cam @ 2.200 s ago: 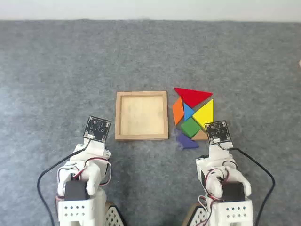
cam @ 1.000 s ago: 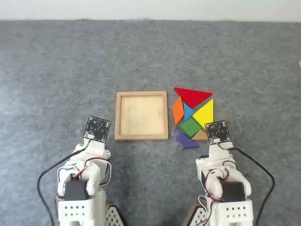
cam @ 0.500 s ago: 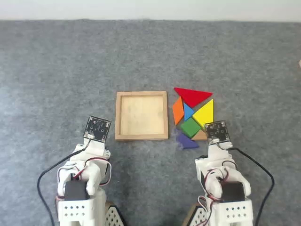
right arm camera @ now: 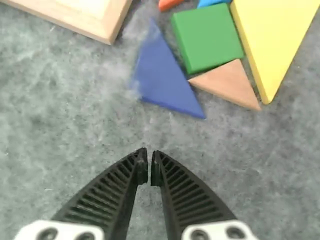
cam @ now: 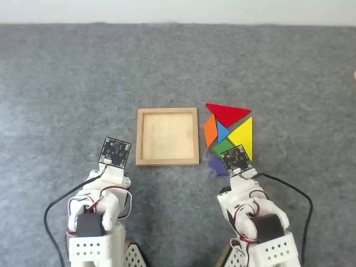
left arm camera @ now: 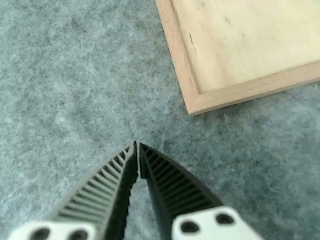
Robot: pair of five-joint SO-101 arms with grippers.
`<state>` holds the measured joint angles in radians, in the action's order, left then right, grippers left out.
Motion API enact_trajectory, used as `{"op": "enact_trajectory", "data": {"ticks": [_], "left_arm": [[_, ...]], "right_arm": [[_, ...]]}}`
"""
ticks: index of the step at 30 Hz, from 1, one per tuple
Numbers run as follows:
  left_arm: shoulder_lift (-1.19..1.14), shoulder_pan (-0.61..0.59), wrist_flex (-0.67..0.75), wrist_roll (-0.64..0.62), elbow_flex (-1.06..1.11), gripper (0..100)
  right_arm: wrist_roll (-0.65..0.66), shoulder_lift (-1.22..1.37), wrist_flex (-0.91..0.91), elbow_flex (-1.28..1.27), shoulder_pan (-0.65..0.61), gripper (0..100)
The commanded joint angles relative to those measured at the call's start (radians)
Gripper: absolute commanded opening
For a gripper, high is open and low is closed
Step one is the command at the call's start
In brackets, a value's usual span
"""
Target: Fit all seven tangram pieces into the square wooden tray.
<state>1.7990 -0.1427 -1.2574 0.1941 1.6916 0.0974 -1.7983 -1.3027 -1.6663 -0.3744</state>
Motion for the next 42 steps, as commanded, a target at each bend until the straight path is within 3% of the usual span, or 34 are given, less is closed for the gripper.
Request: {"op": "enact_trajectory", "data": {"ticks": [1,5,6,11,20,25,31,42], "left_arm": [[0.014,0.000,-0.005,0.006,-0.008,1],[0.014,0.000,-0.005,0.006,-0.008,1],[0.014,0.000,-0.005,0.006,-0.008,1],[0.014,0.000,-0.005,0.006,-0.008,1],[0.014,0.000,-0.005,0.006,-0.008,1],[0.014,0.000,-0.005,0.006,-0.008,1],[0.014,0.000,-0.005,0.006,-0.008,1],[0.014,0.000,-0.005,0.006,-0.008,1]], "right_arm": [[0.103,-0.016,0.042,0.040,0.021,2.7],[0.572,-0.016,0.064,0.232,0.119,2.4],[0.598,-0.015,0.064,0.292,0.139,2.4],[0.434,0.105,0.056,0.528,0.156,2.6],[0.212,0.803,0.199,0.815,0.148,2.8],[0.304,1.125,0.308,0.937,0.148,9.0],[0.559,1.468,0.498,1.017,0.151,24.3],[0.730,1.925,0.547,1.336,0.154,25.1]]}}
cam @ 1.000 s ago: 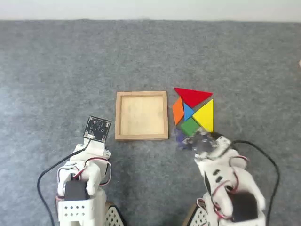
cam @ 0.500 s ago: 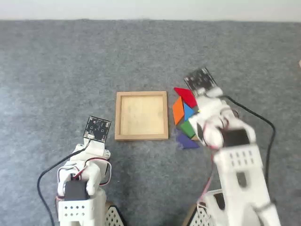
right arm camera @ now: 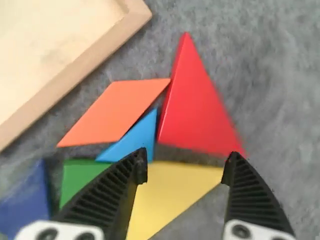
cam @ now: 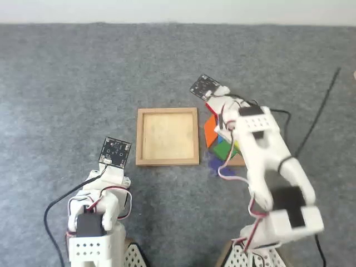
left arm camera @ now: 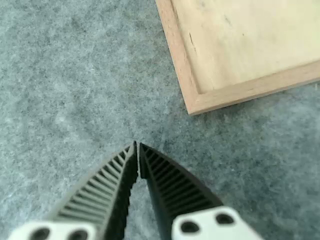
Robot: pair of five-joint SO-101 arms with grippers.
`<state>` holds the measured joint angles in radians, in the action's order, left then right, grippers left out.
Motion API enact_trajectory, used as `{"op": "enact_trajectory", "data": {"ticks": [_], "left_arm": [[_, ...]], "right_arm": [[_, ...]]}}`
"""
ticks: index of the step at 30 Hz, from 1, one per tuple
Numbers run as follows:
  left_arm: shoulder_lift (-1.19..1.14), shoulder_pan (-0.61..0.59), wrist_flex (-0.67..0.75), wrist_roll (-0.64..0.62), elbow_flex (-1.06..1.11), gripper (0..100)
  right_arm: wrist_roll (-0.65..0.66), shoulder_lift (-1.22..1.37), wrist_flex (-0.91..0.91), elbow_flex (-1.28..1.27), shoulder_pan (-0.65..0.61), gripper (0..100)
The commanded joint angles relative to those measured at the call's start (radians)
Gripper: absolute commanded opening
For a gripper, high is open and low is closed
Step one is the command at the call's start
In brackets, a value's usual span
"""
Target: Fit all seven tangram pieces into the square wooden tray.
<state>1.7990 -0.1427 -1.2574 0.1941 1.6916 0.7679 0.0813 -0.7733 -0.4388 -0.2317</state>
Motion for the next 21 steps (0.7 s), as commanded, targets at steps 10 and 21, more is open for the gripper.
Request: {"op": "enact_trajectory", "data": {"ticks": [10,21], "left_arm": [[0.014,0.000,-0.005,0.006,-0.008,1],[0.014,0.000,-0.005,0.006,-0.008,1]], "right_arm": [[0.212,0.240,-0.116,0.345,0.030,25.2],[0.416,0.401,-0.260,0.463,0.079,25.2]]}}
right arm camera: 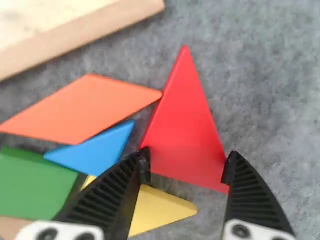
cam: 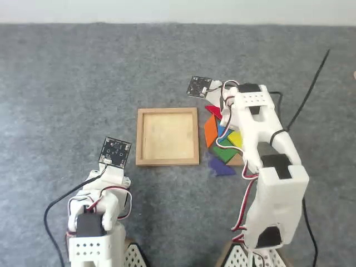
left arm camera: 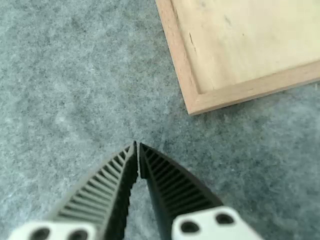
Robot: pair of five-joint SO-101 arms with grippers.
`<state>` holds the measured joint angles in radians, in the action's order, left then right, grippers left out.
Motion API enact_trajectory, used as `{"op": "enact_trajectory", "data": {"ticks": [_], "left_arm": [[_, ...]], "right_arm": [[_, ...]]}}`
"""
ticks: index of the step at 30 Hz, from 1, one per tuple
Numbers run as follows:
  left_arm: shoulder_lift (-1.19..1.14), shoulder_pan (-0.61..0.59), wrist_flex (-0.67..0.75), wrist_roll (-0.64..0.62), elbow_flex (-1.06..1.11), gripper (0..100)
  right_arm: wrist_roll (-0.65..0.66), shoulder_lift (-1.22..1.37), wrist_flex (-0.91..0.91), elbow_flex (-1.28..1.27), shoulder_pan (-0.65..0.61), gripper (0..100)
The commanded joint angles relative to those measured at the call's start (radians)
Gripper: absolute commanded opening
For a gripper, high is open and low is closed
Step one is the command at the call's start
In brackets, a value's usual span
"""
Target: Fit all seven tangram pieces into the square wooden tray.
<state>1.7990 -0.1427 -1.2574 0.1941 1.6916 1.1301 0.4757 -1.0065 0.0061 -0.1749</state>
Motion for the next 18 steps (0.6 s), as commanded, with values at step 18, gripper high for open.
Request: {"op": "enact_trajectory", "data": {"ticks": [18], "left_arm": [[0.014,0.000,-0.005,0.006,-0.008,1]], "right_arm": [[0.381,0.012,-0.151,0.021,0.022,34.1]]}}
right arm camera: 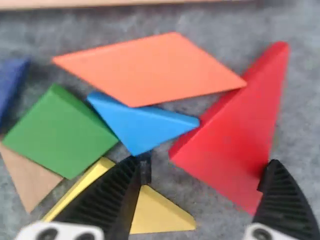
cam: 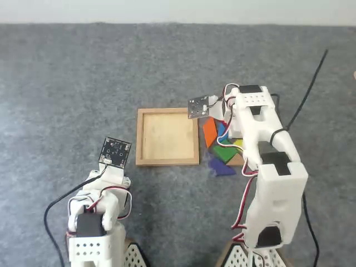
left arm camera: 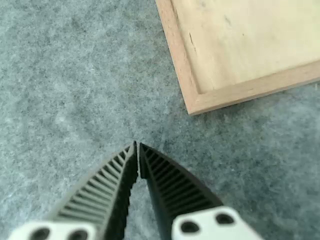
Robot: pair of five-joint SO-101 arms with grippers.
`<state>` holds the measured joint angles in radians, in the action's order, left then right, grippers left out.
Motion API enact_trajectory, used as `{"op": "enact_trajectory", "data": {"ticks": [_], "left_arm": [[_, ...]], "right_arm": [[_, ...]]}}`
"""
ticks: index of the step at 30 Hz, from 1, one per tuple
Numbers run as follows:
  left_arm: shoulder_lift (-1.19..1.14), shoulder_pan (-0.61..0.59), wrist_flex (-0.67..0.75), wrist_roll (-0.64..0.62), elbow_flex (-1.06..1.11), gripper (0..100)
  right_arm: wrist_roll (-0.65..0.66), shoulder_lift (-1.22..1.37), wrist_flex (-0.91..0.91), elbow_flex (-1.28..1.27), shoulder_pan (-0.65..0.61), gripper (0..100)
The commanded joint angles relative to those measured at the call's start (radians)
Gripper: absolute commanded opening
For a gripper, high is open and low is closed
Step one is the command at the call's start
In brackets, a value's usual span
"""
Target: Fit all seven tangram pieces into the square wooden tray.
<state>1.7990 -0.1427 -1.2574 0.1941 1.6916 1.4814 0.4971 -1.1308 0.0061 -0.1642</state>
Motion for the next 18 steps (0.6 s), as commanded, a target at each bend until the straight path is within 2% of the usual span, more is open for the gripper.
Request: {"op": "enact_trajectory", "data": {"ticks": [1,9,18], "left_arm": [[0.014,0.000,-0.005,0.006,-0.008,1],[0.014,0.000,-0.005,0.006,-0.008,1],[0.014,0.000,-0.005,0.006,-0.008,1]], "right_arm": [[0.028,-0.010,-0.021,0.021,0.010,34.1],[-0.021,-0.008,0.085,0.015,-0.031,34.0],[-0.072,-0.018,0.085,0.015,-0.048,34.0]]}}
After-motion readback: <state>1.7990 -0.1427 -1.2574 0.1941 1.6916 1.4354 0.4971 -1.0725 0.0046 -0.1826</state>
